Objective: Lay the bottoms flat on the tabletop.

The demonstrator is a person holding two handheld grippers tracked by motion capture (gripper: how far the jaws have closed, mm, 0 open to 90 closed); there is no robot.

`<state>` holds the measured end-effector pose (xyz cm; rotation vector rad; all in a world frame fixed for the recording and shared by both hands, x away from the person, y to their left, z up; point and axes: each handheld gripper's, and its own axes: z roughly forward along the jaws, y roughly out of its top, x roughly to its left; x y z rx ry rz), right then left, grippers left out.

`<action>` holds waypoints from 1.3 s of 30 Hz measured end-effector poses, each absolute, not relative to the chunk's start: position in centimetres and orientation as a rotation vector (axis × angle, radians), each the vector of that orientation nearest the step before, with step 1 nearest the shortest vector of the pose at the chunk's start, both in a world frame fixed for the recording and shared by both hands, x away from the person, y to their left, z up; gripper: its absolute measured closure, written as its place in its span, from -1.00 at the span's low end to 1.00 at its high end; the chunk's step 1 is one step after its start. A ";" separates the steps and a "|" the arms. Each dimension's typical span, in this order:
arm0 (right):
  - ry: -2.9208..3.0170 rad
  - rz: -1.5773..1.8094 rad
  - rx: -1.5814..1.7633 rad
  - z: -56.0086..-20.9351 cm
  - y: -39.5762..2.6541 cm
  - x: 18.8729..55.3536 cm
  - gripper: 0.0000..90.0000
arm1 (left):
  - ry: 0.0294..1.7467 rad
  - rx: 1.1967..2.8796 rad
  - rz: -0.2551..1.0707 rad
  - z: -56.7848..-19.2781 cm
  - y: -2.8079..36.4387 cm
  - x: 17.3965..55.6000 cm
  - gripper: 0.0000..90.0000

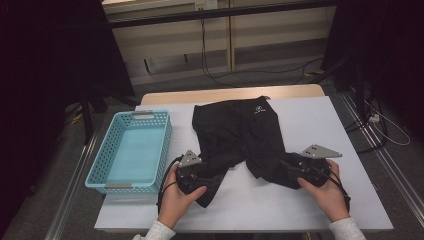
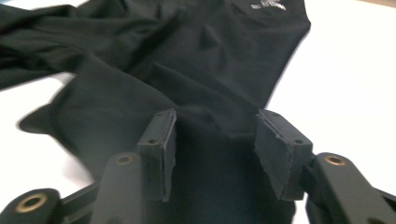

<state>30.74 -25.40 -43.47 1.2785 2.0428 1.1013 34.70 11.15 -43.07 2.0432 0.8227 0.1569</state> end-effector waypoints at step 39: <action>2.271 1.284 1.067 -40.3 -22.2 26.6 0.99 | 0.819 2.030 0.155 -42.6 11.2 34.7 -0.48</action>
